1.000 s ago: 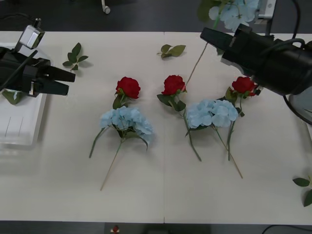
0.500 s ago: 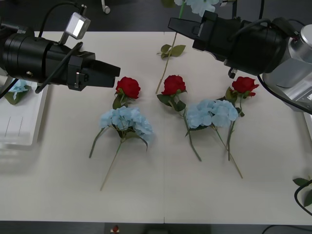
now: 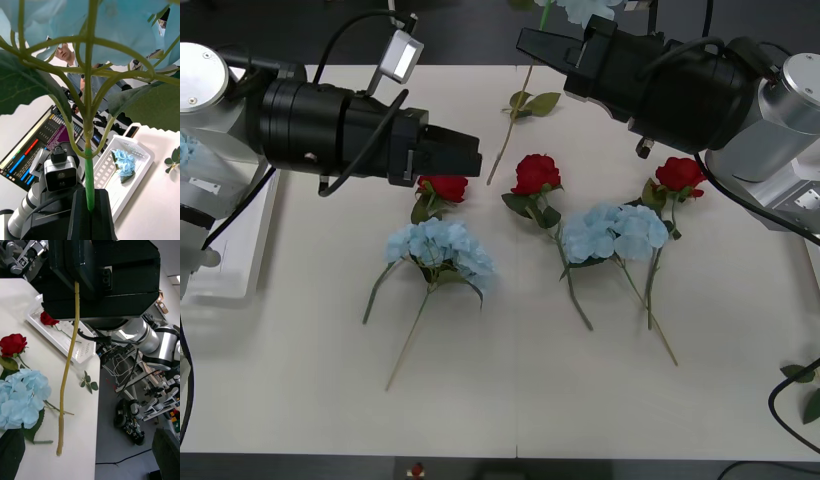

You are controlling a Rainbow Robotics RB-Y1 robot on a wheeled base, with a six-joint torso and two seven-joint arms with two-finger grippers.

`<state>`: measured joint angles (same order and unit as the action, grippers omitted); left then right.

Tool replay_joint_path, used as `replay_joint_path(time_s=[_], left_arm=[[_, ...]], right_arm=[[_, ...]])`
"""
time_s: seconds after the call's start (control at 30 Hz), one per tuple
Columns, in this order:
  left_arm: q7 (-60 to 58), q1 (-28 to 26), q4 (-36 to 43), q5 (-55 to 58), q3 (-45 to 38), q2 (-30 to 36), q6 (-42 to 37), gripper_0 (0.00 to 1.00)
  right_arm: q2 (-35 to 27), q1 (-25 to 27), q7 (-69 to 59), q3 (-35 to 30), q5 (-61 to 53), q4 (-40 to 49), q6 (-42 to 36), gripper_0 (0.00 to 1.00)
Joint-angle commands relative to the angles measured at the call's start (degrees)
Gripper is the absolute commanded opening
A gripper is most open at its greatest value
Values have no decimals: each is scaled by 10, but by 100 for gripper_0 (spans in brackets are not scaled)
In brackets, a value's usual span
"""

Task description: Put the red flowers into the right box and the blue flowers into the left box

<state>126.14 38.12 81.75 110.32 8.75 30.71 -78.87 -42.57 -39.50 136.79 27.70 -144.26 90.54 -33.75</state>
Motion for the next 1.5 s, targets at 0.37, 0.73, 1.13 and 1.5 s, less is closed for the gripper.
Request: replay_joint_path(time_s=[0.37,0.73,1.13,1.5], left_arm=[[-20,9,46,3,90,-21,121,87],[-25,12,46,-16,89,-38,131,0],[-24,11,47,-13,82,-35,131,0],[-20,7,46,2,80,-32,131,0]], right_arm=[[2,-20,-9,-5,-1,12,0,0],[3,-20,-9,-5,-1,12,3,0],[-4,-20,-10,-5,-1,12,1,0],[-65,-29,-3,-5,28,12,-8,77]])
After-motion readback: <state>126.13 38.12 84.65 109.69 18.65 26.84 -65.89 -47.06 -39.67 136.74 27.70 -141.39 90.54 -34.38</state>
